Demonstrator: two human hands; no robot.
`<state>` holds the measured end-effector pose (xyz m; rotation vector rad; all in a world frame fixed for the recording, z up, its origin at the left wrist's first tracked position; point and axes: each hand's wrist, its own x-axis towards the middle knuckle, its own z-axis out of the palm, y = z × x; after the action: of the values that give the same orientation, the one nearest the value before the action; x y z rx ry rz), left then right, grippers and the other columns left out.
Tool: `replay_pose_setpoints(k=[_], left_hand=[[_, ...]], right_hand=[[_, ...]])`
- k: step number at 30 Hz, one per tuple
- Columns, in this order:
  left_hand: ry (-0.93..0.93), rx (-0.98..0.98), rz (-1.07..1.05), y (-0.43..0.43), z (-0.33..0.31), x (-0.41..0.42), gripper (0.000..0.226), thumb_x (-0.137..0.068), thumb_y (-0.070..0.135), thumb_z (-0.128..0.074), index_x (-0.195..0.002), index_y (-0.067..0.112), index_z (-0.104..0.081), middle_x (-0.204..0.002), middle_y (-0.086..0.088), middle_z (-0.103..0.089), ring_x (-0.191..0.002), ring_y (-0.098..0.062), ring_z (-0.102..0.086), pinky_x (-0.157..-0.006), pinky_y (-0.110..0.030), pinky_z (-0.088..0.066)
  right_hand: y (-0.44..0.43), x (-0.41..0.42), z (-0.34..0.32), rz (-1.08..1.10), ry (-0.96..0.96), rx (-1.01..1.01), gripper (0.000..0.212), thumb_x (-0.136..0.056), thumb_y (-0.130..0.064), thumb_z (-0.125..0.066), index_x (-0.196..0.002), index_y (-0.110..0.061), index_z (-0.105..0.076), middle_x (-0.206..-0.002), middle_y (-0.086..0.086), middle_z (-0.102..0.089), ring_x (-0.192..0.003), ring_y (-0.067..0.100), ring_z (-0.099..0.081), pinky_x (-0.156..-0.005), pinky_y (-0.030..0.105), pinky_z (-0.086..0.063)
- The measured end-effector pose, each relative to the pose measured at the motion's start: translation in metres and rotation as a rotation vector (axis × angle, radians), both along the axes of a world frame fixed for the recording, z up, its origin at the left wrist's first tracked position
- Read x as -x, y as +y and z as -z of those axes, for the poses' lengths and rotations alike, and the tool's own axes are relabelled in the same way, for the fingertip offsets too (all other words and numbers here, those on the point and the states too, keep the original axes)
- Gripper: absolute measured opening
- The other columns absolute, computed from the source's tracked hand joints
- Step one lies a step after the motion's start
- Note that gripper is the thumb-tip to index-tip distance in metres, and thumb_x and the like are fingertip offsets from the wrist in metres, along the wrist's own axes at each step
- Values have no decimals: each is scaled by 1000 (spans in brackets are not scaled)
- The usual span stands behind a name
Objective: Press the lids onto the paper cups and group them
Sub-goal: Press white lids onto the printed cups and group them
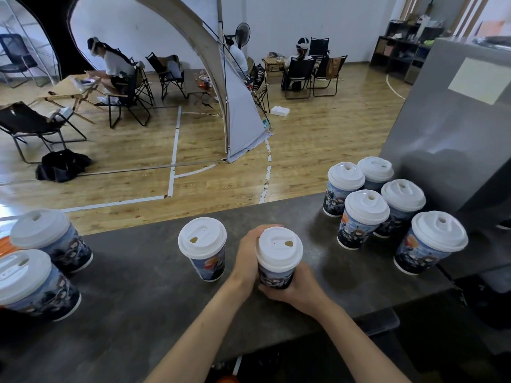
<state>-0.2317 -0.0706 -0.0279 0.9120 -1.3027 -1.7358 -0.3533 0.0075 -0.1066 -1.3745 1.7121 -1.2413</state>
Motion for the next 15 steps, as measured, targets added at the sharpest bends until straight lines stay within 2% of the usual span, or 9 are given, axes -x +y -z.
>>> replay_pose_setpoints(k=[3,6,8,10,13,15], left_hand=[[14,-57,-3,-1,3,0,53,-103,21,-43,-70,36,-82,-79,13,-78,-75,3,-72,-68,-14,-53],[-18,87,-82,8,6,1,40,-93,32,-42,-83,28,-80,-91,6,-79,-90,-5,-72,-80,-20,-54],[-3,142,-119,14,9,2,41,-88,41,-41,-96,23,-77,-100,1,-79,-101,-14,-72,-87,-26,-56],[-6,156,-135,15,10,2,46,-85,47,-41,-101,20,-75,-103,2,-79,-104,-14,-72,-89,-27,-56],[-39,84,-69,4,3,1,32,-88,34,-49,-87,23,-79,-94,4,-80,-91,-6,-72,-78,-18,-54],[-28,28,9,-1,0,1,43,-99,23,-48,-75,30,-82,-85,11,-79,-80,2,-72,-70,-12,-52]], right_hand=[[-1,-2,-1,-10,-12,-2,71,-68,-40,-96,-132,-35,-65,-129,-22,-70,-122,2,-65,-105,32,-54],[-3,-5,-4,-12,-46,30,81,-65,-46,-98,-137,-36,-62,-133,-22,-68,-125,1,-63,-103,23,-53],[-3,-5,-4,-5,-54,35,84,-65,-46,-98,-139,-35,-60,-134,-21,-67,-126,0,-62,-102,19,-51],[-2,-3,-2,1,-47,35,80,-66,-39,-96,-137,-33,-61,-132,-21,-69,-125,1,-63,-101,20,-52],[-1,-1,1,3,-15,25,67,-68,-29,-95,-129,-33,-67,-126,-19,-72,-120,4,-67,-102,27,-54],[-1,-2,-1,-1,0,26,63,-68,-29,-95,-122,-47,-68,-124,-23,-71,-119,1,-66,-101,22,-53]])
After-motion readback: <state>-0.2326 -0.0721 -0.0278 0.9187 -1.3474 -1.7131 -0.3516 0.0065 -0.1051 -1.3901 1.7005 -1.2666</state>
